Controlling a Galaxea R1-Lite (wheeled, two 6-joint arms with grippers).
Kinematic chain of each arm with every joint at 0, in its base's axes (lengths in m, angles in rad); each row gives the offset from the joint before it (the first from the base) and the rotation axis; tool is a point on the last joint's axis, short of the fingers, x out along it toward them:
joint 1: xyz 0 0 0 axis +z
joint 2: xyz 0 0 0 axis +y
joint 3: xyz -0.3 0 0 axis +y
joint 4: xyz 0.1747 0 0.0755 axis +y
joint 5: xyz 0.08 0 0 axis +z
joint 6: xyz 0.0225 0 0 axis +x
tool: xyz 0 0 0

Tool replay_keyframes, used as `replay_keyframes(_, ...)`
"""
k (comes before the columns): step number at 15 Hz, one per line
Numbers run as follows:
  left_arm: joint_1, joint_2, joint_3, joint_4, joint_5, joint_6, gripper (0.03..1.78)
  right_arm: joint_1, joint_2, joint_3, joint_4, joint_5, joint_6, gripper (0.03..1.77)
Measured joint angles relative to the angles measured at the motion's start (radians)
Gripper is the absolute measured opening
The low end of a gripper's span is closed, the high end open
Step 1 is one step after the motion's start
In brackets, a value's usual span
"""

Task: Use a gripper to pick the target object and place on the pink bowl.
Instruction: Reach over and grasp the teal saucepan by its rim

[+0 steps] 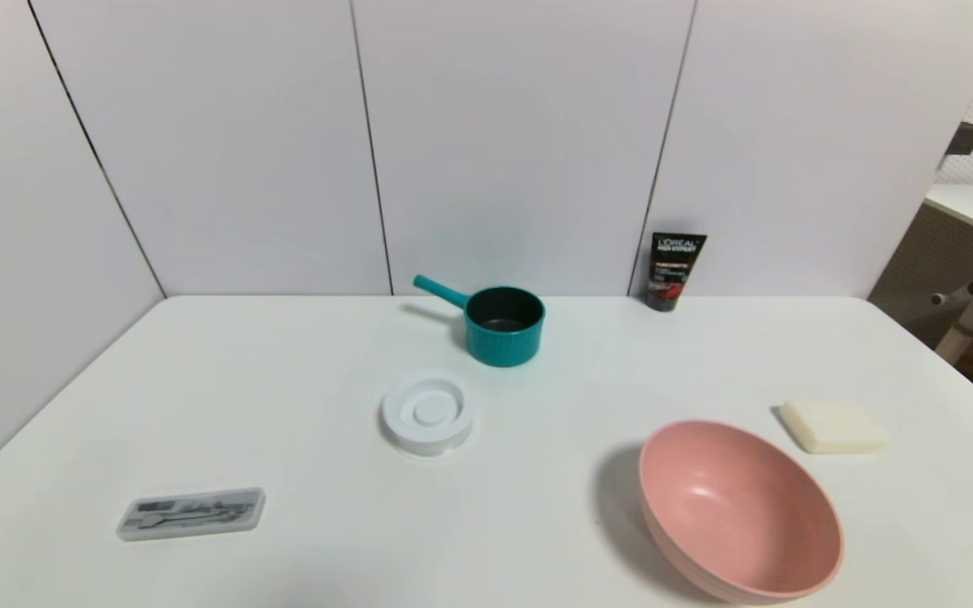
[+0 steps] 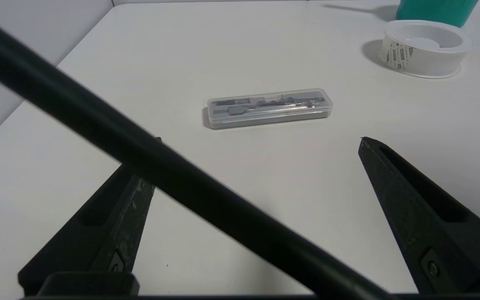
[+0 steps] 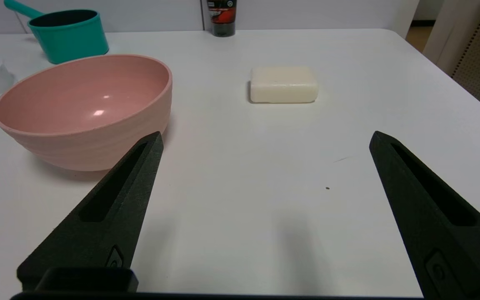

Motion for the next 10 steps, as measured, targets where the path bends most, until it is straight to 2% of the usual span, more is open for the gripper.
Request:
replay_keyframes(4, 0.0, 0.0, 0.0, 0.0, 0.0, 0.0, 1.69, 0.0, 0.0, 0.0, 0.037, -0.002, 0.0, 1.71)
replay_keyframes(6, 0.0, 0.0, 0.0, 0.0, 0.0, 0.0, 1.69, 0.0, 0.001, -0.023, 0.104, -0.004, 0.001, 1.71)
replay_keyframes(10, 0.0, 0.0, 0.0, 0.0, 0.0, 0.0, 1.69, -0.002, 0.07, -0.215, 0.24, -0.015, 0.005, 1.71)
